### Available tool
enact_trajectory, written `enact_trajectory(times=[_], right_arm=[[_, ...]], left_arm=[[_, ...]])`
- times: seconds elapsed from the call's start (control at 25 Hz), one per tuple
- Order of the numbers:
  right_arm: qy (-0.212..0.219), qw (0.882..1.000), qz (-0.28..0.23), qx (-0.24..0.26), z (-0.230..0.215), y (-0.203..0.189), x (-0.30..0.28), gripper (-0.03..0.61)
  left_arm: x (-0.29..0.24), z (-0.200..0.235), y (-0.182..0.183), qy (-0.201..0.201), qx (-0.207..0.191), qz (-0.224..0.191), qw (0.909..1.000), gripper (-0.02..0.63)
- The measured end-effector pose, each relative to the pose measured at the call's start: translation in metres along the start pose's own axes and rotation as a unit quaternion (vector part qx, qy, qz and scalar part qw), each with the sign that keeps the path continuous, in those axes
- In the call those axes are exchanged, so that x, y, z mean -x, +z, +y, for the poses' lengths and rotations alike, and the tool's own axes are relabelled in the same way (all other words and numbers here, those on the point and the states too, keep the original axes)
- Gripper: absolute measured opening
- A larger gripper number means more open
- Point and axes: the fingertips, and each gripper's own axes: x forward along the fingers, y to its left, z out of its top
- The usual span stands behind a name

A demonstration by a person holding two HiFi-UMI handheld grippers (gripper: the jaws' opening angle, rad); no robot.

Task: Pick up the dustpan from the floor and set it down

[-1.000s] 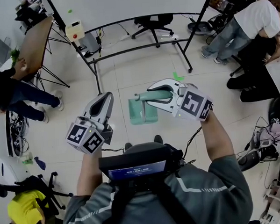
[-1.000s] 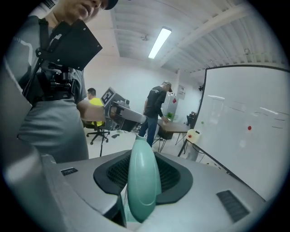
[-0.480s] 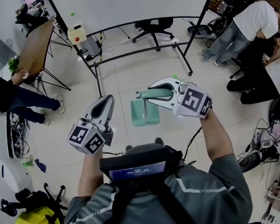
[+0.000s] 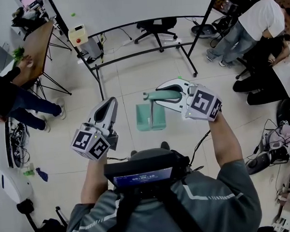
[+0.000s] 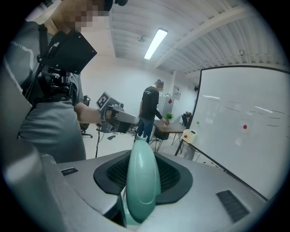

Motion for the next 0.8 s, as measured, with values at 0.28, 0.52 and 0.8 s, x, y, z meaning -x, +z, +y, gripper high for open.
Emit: enact_trajectory(times=[0.28, 0.52, 0.8], right_arm=[[-0.011, 1.0, 0.009, -0.008, -0.013, 0.004, -0.034, 0.158], [-0.017, 1.0, 0.003, -0.02, -0.065, -0.008, -0.057, 0.158], [0.005, 1.0, -0.008, -0.004, -0.144, -0.04, -0.067, 0.156]], left_arm=[[0.013, 0.035, -0.002, -0.016, 0.015, 0.006, 0.9997, 0.029], [-0.012, 0.07, -0.002, -0.012, 0.021, 0.015, 0.9996, 0.029], [-0.093, 0.101, 0.0, 0.039, 0.012, 0.008, 0.9991, 0.029]])
